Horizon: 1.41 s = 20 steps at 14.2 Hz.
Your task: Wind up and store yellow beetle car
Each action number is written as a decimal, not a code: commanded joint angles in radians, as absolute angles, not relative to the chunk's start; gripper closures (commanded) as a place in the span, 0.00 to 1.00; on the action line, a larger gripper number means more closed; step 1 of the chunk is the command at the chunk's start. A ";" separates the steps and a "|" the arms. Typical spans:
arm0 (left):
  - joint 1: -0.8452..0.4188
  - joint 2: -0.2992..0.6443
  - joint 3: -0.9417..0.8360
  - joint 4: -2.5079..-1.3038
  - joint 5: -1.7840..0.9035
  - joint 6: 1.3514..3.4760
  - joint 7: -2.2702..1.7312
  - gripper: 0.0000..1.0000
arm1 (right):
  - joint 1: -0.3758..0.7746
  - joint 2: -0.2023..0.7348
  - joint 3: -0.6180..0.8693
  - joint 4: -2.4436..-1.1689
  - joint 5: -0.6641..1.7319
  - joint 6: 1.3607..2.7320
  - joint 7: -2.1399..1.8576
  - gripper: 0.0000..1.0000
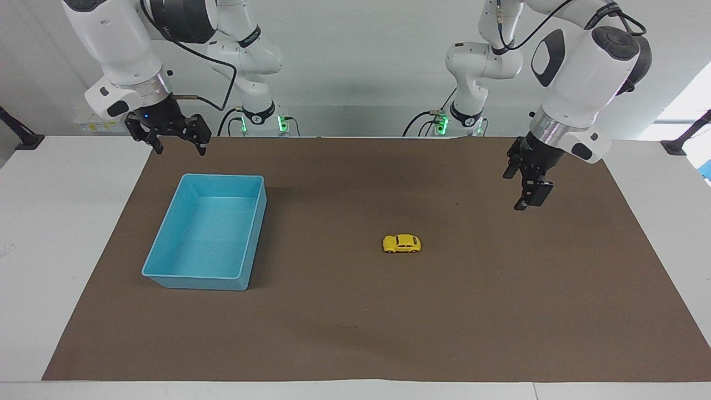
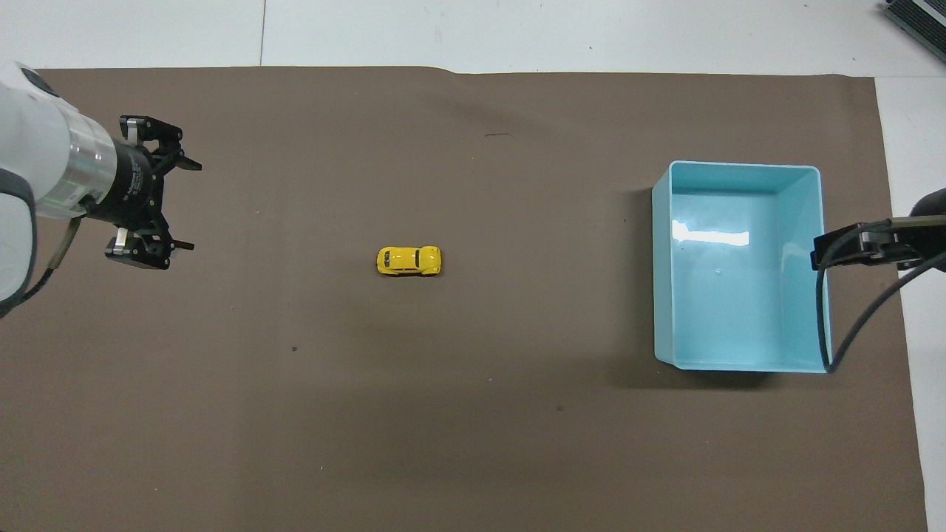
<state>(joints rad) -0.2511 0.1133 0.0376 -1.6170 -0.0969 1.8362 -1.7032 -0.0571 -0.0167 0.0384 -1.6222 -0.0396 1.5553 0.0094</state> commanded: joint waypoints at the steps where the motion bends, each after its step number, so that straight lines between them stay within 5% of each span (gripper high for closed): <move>1: -0.313 0.149 0.051 -1.621 -0.115 1.896 -1.811 0.00 | -0.064 -0.017 0.041 -1.620 -0.021 1.545 0.021 0.00; 12: -0.492 0.351 0.049 -1.615 -0.153 2.085 -2.075 0.00 | -0.064 -0.017 0.041 -1.620 -0.021 1.545 0.021 0.00; 20: -0.551 0.383 0.049 -1.750 -0.153 2.213 -2.095 0.00 | -0.064 -0.017 0.041 -1.620 -0.021 1.545 0.021 0.00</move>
